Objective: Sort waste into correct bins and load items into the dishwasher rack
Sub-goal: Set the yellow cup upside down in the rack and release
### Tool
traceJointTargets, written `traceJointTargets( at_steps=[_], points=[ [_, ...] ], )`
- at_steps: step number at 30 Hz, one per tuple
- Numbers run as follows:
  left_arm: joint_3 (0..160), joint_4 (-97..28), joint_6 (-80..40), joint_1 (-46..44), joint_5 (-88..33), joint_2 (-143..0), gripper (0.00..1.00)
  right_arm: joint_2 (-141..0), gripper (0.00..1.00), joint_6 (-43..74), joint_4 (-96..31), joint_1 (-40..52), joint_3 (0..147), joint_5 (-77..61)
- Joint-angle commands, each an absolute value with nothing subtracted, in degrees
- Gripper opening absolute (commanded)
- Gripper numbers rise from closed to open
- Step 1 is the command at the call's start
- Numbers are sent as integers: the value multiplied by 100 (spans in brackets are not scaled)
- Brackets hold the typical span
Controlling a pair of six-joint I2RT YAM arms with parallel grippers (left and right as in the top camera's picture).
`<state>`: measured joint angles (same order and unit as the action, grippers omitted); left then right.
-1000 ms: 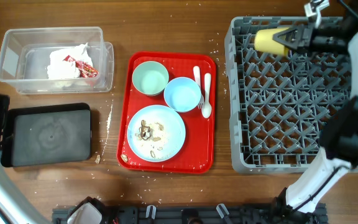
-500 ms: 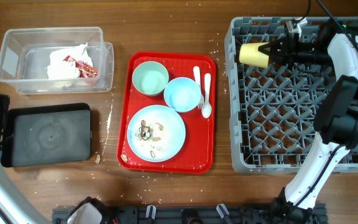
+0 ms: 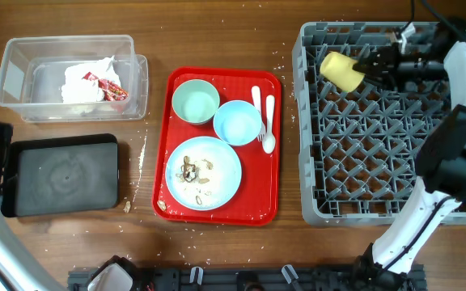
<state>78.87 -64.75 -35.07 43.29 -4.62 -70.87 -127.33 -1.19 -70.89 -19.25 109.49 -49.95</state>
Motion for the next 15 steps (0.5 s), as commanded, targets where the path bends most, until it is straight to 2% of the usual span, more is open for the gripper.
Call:
traceJointTargets(
  at_steps=[1,5,9,10,12,15],
  points=[
    [7876,-6477,-3538,4353,-491,-7078,100,-12029,40,537,-7153,-1931,11229,-2923],
    [7876,-6477,-3538,4353,-491,-7078,100,-11461,43,456,-7185,-1839,11229,-2832],
    [7876,-6477,-3538,4353,-491,-7078,100,-11233,45,-8,-7122,-840,11177,-2683],
    [7876,-6477,-3538,4353,-491,-7078,100,-11255,43,71,-6897,-526,11096,-2292],
    [7876,-6477,-3538,4353,-491,-7078,100,-11480,27,427,-6464,60,11087,-1555],
    [7876,-6477,-3538,4353,-491,-7081,100,-11716,14,731,-6073,196,11087,-1081]
  ],
)
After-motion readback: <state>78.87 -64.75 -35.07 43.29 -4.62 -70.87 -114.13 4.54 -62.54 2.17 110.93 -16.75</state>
